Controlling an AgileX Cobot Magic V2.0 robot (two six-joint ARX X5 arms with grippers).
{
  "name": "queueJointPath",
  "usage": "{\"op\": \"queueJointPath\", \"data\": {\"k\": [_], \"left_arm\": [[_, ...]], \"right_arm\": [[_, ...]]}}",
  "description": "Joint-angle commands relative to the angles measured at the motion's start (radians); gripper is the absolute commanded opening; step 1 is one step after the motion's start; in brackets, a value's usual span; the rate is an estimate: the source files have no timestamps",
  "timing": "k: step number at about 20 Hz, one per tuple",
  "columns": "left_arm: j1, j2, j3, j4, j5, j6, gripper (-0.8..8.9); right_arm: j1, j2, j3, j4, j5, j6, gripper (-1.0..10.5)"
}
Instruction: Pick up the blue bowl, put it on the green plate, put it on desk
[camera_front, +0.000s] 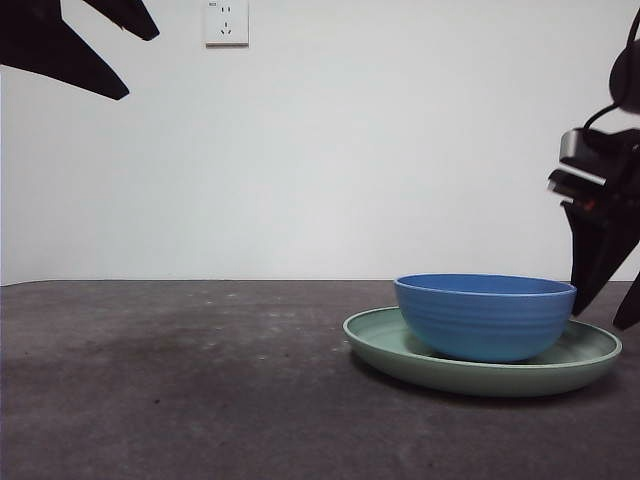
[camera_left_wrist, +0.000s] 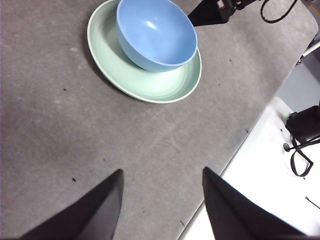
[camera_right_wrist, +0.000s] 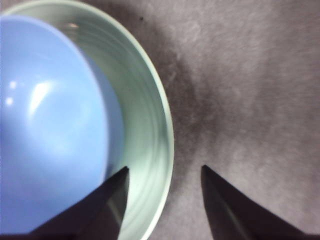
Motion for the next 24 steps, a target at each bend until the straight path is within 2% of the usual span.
{"op": "queueJointPath", "data": {"k": [1, 5, 13, 15, 22, 24], "left_arm": [[-0.006, 0.004, 0.013, 0.008, 0.009, -0.002, 2.57], [-0.006, 0.004, 0.013, 0.008, 0.009, -0.002, 2.57], [-0.006, 0.004, 0.013, 0.008, 0.009, -0.002, 2.57], [-0.006, 0.004, 0.013, 0.007, 0.009, -0.002, 2.57], [-0.006, 0.004, 0.013, 0.008, 0.008, -0.002, 2.57], [-0.006, 0.004, 0.013, 0.007, 0.008, -0.002, 2.57]], "right_arm": [[0.009, 0.042, 0.005, 0.019, -0.001, 0.005, 2.0], [0.009, 0.062, 0.005, 0.044, 0.000, 0.005, 1.0], [0.009, 0.071, 0.005, 0.054, -0.001, 0.014, 0.9], [0.009, 0.071, 0.005, 0.054, -0.001, 0.014, 0.1], [0.009, 0.069, 0.005, 0.067, -0.007, 0.024, 0.1], [0.009, 0.063, 0.005, 0.084, -0.061, 0.047, 0.1]]}}
